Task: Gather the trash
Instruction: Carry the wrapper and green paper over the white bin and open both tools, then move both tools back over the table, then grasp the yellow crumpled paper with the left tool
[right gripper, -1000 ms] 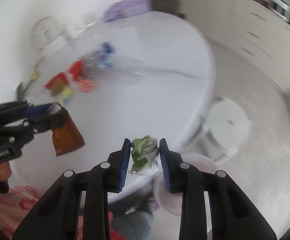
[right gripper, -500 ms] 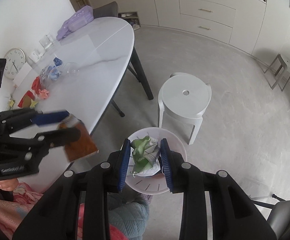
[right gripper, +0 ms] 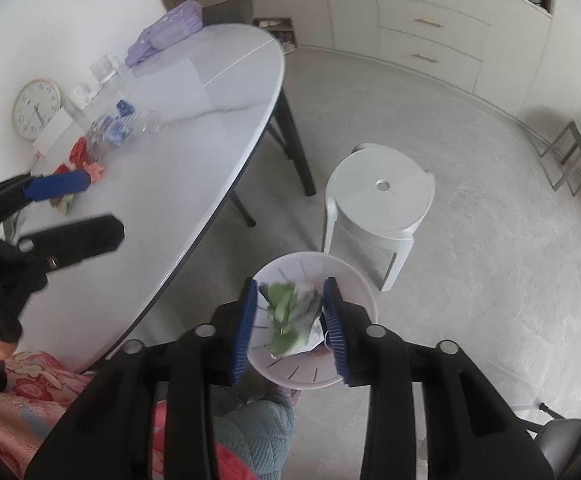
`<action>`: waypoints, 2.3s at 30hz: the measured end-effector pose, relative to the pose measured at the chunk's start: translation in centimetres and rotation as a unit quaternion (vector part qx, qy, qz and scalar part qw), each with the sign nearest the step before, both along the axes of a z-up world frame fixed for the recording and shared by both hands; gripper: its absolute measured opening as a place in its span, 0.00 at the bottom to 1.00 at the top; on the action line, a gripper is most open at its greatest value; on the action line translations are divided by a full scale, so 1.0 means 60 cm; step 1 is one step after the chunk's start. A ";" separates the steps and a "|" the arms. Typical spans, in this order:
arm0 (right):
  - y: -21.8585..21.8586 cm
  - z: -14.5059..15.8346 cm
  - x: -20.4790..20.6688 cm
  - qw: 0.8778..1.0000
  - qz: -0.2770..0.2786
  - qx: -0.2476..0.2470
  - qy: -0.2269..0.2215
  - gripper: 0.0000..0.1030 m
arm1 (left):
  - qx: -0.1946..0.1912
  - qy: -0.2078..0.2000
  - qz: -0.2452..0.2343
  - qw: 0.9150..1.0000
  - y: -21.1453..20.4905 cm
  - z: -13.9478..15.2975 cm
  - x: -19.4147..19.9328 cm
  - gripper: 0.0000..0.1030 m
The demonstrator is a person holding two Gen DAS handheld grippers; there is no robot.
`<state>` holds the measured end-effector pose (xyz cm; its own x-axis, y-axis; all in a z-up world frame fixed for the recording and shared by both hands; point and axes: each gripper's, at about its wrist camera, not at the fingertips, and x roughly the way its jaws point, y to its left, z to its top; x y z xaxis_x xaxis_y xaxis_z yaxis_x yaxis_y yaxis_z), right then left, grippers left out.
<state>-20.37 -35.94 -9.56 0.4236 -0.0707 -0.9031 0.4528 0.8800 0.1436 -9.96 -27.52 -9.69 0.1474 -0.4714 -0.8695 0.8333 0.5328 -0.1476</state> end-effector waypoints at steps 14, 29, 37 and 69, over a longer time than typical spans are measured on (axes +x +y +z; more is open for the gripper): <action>0.024 0.008 0.034 0.998 -0.007 -0.061 0.019 0.98 | -0.012 0.019 0.059 0.998 0.049 0.003 0.041 0.92; 0.120 0.006 0.188 0.996 0.084 -0.043 0.010 0.98 | -0.005 -0.003 0.202 0.979 0.247 0.003 0.164 0.92; 0.214 0.007 0.336 0.985 0.170 -0.023 -0.012 0.98 | 0.011 -0.001 0.308 0.951 0.409 -0.012 0.252 0.92; 0.197 -0.058 0.564 0.951 0.306 -0.020 0.022 0.98 | 0.075 0.034 0.311 0.947 0.403 -0.207 0.430 0.37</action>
